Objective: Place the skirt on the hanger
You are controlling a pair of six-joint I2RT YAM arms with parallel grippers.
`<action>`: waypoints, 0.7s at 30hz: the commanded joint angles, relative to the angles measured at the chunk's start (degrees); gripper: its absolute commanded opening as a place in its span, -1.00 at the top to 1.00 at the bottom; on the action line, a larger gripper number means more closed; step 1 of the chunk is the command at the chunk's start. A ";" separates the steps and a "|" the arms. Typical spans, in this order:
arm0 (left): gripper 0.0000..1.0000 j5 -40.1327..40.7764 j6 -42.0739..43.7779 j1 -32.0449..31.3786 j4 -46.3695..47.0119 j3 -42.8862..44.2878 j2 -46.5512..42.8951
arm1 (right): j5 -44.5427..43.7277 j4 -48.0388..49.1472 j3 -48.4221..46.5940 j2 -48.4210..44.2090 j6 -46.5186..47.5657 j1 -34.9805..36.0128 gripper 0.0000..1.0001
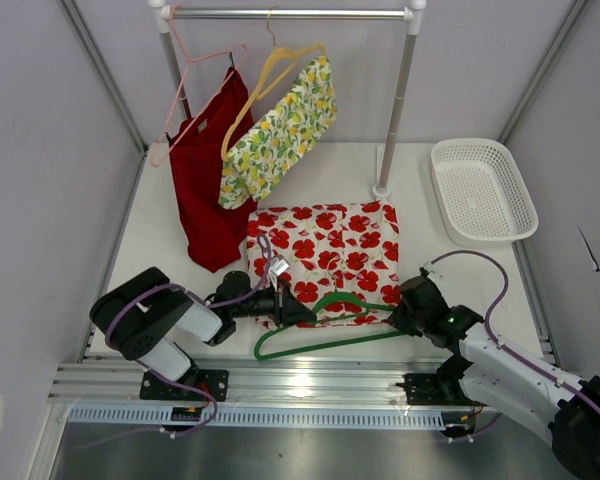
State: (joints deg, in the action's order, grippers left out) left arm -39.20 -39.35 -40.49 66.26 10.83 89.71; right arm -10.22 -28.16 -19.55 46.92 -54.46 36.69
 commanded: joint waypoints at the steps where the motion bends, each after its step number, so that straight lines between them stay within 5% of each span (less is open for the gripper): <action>1: 1.00 -1.41 3.40 -0.29 0.37 1.47 0.55 | -3.14 2.15 -0.66 -0.86 -1.09 0.23 0.70; 8: 1.00 -0.62 5.43 -0.29 -1.57 1.65 0.20 | -4.11 -5.48 -5.84 -3.93 -0.83 0.23 0.94; 21: 1.00 -0.87 8.06 3.57 -1.57 1.74 1.25 | -4.90 -12.70 -11.29 -5.69 0.32 0.05 0.96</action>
State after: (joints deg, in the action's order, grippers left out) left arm -39.29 -34.89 -38.30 64.53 11.84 90.02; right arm -12.08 -39.03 -27.27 42.61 -54.72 36.69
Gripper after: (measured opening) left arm 0.025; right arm 0.071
